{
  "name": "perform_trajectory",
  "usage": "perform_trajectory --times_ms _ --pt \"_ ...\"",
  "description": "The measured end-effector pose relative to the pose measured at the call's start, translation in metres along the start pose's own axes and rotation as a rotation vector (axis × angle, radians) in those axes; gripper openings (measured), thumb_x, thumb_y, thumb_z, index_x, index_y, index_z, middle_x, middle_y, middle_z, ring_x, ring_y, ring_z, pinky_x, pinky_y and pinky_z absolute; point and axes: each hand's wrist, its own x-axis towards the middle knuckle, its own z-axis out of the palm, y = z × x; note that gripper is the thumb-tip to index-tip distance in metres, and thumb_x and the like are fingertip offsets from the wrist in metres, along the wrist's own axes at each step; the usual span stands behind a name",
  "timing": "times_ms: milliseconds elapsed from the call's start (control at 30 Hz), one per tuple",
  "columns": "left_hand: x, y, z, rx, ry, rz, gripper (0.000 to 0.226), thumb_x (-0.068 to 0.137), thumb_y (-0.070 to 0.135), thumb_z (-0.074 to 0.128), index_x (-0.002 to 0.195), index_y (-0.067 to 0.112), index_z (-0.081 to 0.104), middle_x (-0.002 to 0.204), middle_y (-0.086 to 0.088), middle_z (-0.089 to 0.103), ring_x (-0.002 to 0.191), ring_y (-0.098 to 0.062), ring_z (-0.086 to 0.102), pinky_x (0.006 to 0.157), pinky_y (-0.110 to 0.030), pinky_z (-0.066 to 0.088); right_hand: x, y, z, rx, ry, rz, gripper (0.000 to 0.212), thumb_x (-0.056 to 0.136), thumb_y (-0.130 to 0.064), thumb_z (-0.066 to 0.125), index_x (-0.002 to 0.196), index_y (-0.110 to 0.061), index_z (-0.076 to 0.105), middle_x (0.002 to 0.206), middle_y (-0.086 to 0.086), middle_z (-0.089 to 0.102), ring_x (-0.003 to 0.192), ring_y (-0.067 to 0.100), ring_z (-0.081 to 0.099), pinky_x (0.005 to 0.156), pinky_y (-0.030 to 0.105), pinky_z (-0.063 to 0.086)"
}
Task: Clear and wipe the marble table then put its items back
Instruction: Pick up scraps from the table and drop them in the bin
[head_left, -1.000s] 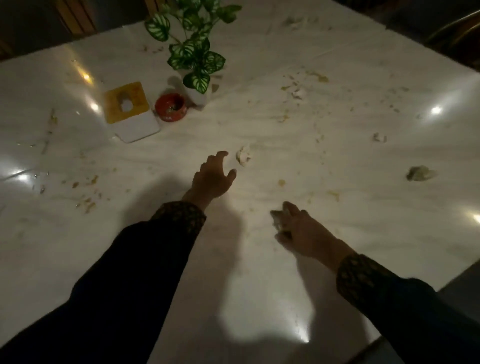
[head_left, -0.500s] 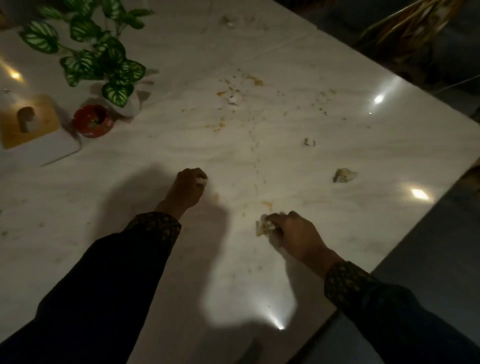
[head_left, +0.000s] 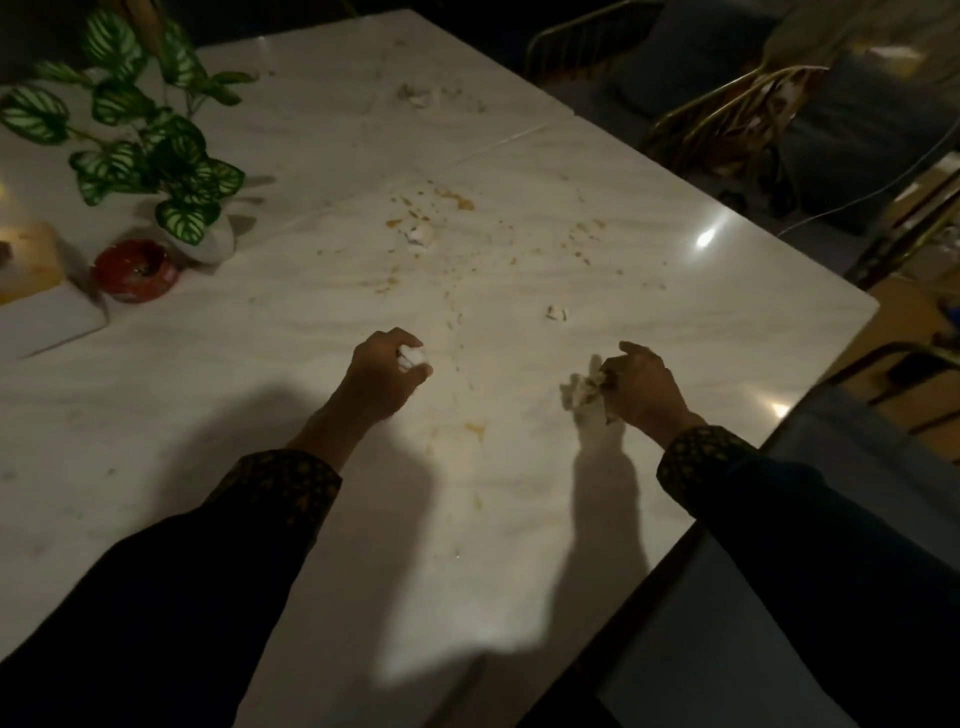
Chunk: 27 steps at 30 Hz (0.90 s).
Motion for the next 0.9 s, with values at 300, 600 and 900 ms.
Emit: perform_trajectory --times_ms 300,600,900 --pt "0.056 0.027 0.051 0.047 -0.041 -0.215 0.038 0.085 0.018 0.073 0.118 0.003 0.063 0.111 -0.020 0.063 0.103 -0.033 0.061 0.081 -0.027 0.044 0.035 0.049 0.017 0.333 -0.154 -0.186 0.022 0.076 0.004 0.062 0.077 -0.015 0.072 0.077 0.005 0.066 0.063 0.020 0.066 0.057 0.027 0.054" --pt "0.144 0.100 0.177 0.076 -0.176 0.000 0.040 0.097 0.008 0.049 0.135 0.019 0.054 0.141 -0.017 0.040 0.127 -0.036 0.044 0.107 -0.044 0.039 0.070 0.111 0.010 0.557 -0.062 -0.194 0.032 0.091 -0.023 0.051 0.119 -0.020 0.065 0.111 0.001 0.065 0.091 0.017 0.065 0.083 0.037 0.055" --pt "0.141 0.089 0.233 0.462 -0.207 0.078 0.045 0.102 0.028 0.039 0.147 0.025 0.038 0.157 -0.006 0.027 0.142 -0.029 0.027 0.113 -0.041 0.028 0.074 0.145 0.027 -0.095 -0.066 -0.348 0.048 0.095 -0.043 0.036 0.136 -0.025 0.053 0.146 0.005 0.048 0.109 0.032 0.056 0.085 0.040 0.051"
